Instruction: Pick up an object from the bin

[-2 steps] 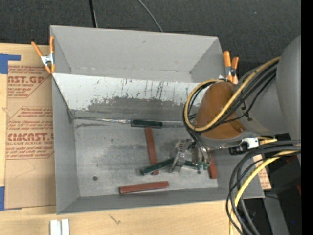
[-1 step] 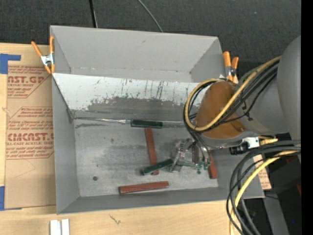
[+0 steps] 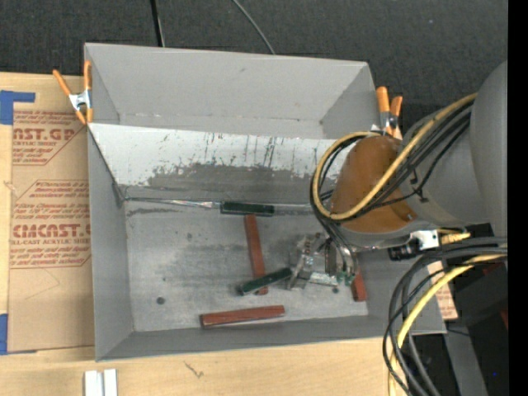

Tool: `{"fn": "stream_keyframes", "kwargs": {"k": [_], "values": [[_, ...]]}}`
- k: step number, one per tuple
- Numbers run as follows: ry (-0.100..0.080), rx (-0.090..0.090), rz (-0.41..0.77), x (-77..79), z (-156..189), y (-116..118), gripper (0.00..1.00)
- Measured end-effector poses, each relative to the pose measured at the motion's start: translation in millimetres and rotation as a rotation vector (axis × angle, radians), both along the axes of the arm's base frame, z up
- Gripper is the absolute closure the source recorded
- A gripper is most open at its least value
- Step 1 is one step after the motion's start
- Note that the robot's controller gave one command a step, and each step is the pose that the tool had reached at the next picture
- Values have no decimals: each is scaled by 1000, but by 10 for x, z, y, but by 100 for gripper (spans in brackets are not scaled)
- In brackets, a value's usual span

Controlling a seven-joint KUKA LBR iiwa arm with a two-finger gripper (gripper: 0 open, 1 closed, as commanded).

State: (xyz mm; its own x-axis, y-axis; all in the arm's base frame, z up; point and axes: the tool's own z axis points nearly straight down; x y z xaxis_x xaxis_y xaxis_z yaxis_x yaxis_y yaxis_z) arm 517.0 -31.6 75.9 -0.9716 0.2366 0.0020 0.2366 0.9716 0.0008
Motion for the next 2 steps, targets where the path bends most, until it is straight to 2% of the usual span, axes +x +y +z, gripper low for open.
{"fn": "stream_keyframes", "kwargs": {"k": [2], "values": [[-2, 0, 0, 3, 149, 1, 100]]}}
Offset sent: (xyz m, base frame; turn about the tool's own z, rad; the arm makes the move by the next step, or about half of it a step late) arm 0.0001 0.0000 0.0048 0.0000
